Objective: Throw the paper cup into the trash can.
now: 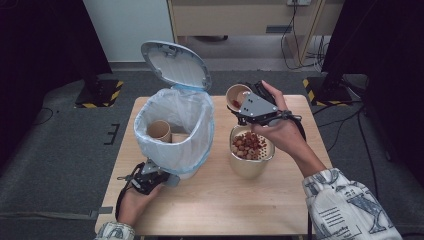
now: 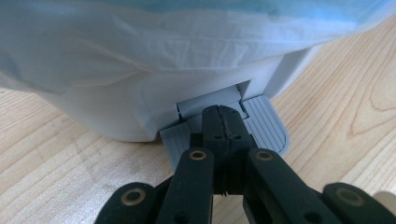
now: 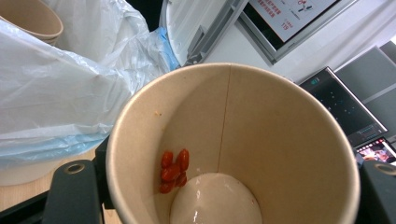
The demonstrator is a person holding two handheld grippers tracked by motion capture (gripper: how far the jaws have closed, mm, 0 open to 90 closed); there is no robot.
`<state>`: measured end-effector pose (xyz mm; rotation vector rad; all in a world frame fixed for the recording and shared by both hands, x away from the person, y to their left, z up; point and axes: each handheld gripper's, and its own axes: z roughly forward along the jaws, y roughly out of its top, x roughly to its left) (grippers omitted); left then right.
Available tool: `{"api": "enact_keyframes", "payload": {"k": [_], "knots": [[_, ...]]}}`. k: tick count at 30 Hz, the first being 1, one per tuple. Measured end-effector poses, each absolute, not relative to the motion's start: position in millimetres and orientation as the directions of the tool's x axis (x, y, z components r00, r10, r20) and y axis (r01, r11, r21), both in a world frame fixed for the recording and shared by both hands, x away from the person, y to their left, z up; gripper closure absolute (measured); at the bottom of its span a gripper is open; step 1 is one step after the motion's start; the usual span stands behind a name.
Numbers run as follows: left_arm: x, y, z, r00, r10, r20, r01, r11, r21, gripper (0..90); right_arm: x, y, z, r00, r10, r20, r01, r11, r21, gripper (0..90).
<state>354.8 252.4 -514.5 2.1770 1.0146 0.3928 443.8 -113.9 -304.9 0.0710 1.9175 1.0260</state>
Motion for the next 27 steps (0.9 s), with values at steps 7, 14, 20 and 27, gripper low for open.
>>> {"api": "enact_keyframes", "payload": {"k": [7, 14, 20, 27], "knots": [[354.6, 252.0, -514.7, 0.646, 0.763, -0.019, 0.552, -0.450, 0.702, 90.0, 441.2, -110.1, -296.8, -0.599, 0.446, -0.665, -0.330, 0.619, 0.712, 26.9], [354.7, 252.1, -514.7, 0.646, 0.763, -0.019, 0.552, -0.449, 0.702, 90.0, 441.3, -105.3, -291.4, -0.636, 0.460, -0.620, -0.313, 0.581, 0.752, 26.9], [354.6, 252.1, -514.7, 0.645, 0.764, -0.020, 0.553, -0.449, 0.702, 90.0, 443.3, -101.9, -289.3, -0.655, 0.462, -0.598, -0.302, 0.566, 0.768, 26.9], [354.6, 252.0, -514.7, 0.645, 0.764, -0.020, 0.553, -0.448, 0.703, 90.0, 442.3, -95.2, -282.5, -0.678, 0.466, -0.568, -0.292, 0.539, 0.790, 26.8]]}}
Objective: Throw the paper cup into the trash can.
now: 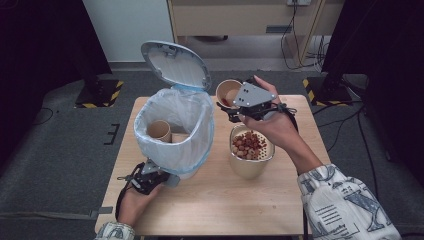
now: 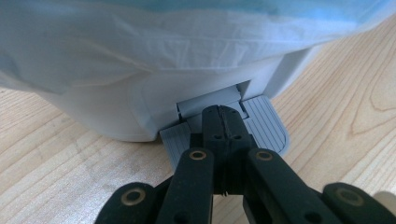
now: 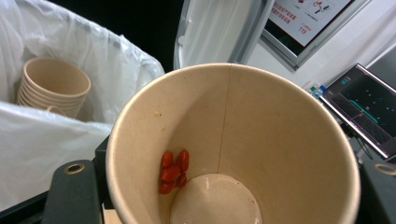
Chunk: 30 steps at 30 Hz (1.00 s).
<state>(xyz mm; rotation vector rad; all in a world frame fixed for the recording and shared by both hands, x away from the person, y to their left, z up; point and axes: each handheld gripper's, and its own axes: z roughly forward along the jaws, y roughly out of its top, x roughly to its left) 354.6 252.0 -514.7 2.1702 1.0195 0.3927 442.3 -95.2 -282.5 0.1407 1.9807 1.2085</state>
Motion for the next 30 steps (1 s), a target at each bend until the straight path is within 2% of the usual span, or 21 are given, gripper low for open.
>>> {"api": "enact_keyframes", "payload": {"k": [30], "knots": [[354.7, 252.2, -514.8, 0.644, 0.764, -0.023, 0.554, -0.446, 0.703, 90.0, 443.7, -68.4, -276.7, -0.746, 0.453, -0.488, -0.258, 0.478, 0.840, 26.7]]}}
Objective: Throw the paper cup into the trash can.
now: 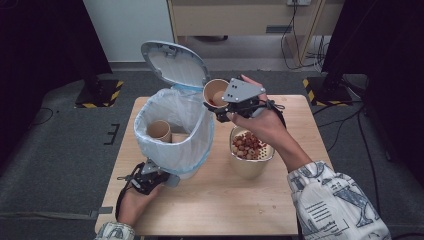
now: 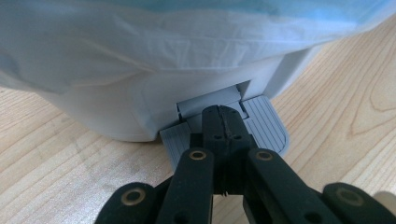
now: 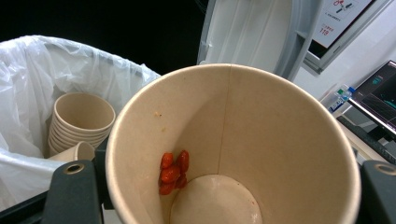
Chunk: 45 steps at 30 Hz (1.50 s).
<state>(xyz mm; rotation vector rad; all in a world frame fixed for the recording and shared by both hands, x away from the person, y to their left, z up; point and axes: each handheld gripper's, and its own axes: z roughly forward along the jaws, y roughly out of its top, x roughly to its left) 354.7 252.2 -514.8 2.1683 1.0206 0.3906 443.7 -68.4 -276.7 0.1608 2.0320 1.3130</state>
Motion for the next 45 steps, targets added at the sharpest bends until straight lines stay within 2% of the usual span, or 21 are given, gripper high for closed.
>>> {"api": "enact_keyframes", "payload": {"k": [45], "knots": [[354.7, 252.2, -514.7, 0.645, 0.764, -0.023, 0.554, -0.447, 0.702, 90.0, 453.3, -24.1, -272.8, -0.794, 0.435, -0.425, -0.222, 0.444, 0.868, 26.1]]}}
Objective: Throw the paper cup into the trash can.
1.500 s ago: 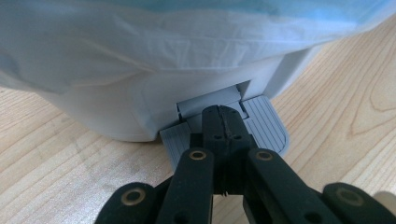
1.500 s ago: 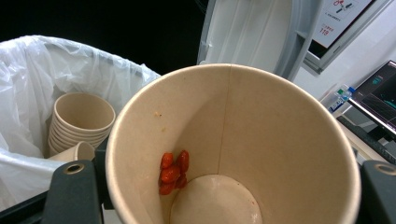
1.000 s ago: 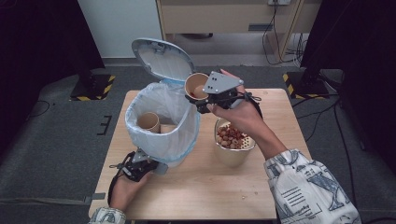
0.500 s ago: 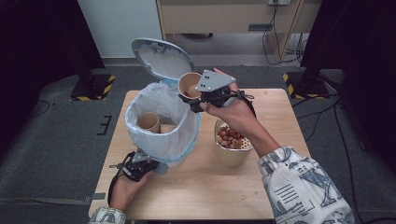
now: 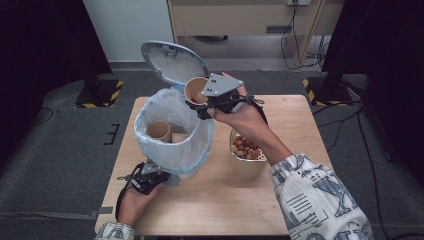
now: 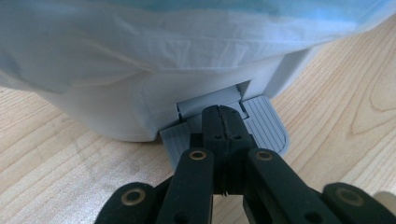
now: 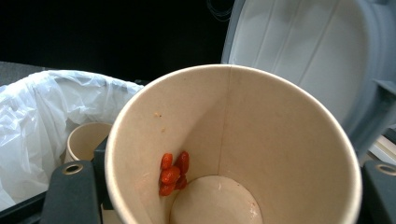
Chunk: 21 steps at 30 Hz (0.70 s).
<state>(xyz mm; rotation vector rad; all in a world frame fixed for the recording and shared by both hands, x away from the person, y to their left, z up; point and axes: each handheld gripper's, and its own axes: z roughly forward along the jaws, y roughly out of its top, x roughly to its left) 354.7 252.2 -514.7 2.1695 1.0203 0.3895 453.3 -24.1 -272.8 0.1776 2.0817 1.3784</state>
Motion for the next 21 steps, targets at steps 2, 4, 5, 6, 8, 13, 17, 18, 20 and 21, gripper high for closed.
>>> {"api": "enact_keyframes", "payload": {"k": [2, 4, 5, 6, 8, 13, 17, 18, 20, 21], "knots": [[354.7, 252.3, -514.7, 0.645, 0.764, -0.024, 0.554, -0.446, 0.703, 90.0, 454.0, -21.8, -273.0, -0.797, 0.435, -0.419, -0.217, 0.440, 0.871, 26.1], [354.7, 252.3, -514.7, 0.644, 0.765, -0.024, 0.555, -0.445, 0.703, 90.0, 454.4, -19.2, -273.5, -0.800, 0.433, -0.415, -0.216, 0.438, 0.873, 26.0], [354.7, 252.1, -514.7, 0.643, 0.765, -0.024, 0.555, -0.445, 0.703, 90.0, 454.5, -18.2, -273.7, -0.802, 0.431, -0.414, -0.215, 0.437, 0.873, 25.9], [354.7, 252.1, -514.7, 0.644, 0.765, -0.023, 0.555, -0.446, 0.702, 90.0, 454.7, -16.5, -274.3, -0.804, 0.428, -0.413, -0.215, 0.439, 0.873, 25.9], [354.7, 252.2, -514.8, 0.644, 0.765, -0.024, 0.555, -0.445, 0.703, 90.0, 455.1, -13.6, -275.7, -0.807, 0.426, -0.409, -0.212, 0.437, 0.874, 25.9], [354.8, 252.2, -514.7, 0.644, 0.765, -0.024, 0.555, -0.445, 0.703, 90.0, 455.5, -8.9, -277.9, -0.811, 0.421, -0.406, -0.211, 0.436, 0.875, 25.9], [354.7, 252.1, -514.7, 0.644, 0.765, -0.024, 0.555, -0.446, 0.703, 90.0, 456.1, -4.9, -280.3, -0.818, 0.415, -0.399, -0.208, 0.433, 0.877, 25.8], [354.7, 252.1, -514.7, 0.644, 0.765, -0.024, 0.555, -0.446, 0.702, 90.0, 456.4, -3.6, -281.0, -0.818, 0.414, -0.399, -0.207, 0.435, 0.876, 25.8], [354.7, 252.1, -514.7, 0.644, 0.764, -0.023, 0.555, -0.446, 0.702, 90.0, 456.7, -0.6, -282.3, -0.822, 0.410, -0.394, -0.205, 0.433, 0.878, 25.8], [354.7, 252.1, -514.7, 0.644, 0.764, -0.023, 0.554, -0.446, 0.702, 90.0, 456.8, 1.0, -282.9, -0.824, 0.407, -0.394, -0.206, 0.433, 0.878, 25.7]]}}
